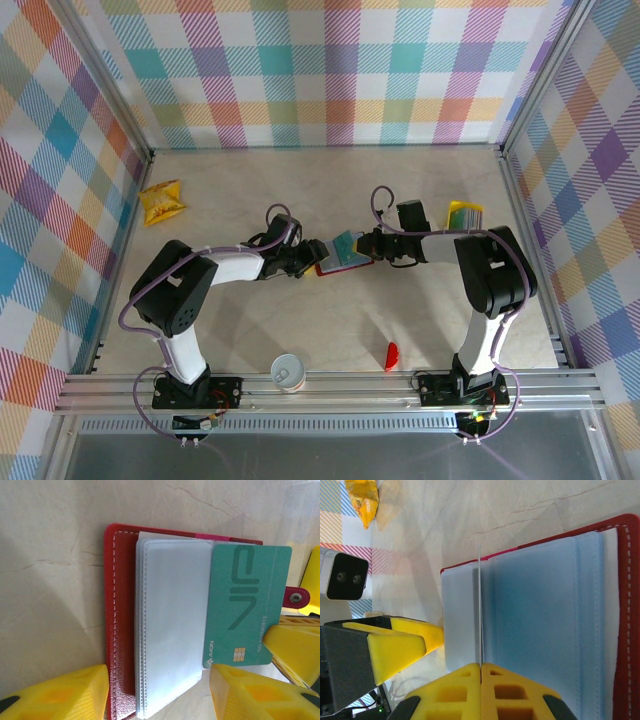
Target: Put the credit cards into the card holder
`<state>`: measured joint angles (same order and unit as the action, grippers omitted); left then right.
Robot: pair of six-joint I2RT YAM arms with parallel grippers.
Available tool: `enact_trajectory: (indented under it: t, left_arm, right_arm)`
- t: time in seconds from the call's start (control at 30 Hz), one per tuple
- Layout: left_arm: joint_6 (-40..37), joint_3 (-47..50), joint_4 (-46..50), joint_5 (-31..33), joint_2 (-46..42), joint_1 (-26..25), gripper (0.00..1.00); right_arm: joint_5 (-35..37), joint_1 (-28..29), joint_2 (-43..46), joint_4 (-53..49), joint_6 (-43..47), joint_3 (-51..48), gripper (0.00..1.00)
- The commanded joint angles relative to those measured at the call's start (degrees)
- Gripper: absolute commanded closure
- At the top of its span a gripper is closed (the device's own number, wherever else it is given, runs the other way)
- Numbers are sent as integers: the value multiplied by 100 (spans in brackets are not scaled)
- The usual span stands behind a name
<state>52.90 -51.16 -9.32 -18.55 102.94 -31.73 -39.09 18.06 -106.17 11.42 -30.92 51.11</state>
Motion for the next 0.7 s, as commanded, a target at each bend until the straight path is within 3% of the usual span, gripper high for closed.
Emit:
enact_trajectory:
  t: [0.0, 0.67]
  left_arm:
    - [8, 67, -131, -98, 121, 52, 45]
    - [44, 137, -263, -158, 162, 52, 45]
  right_arm:
    - [-168, 66, -99, 159, -39, 72, 100]
    - [272, 215, -15, 32, -133, -141, 100]
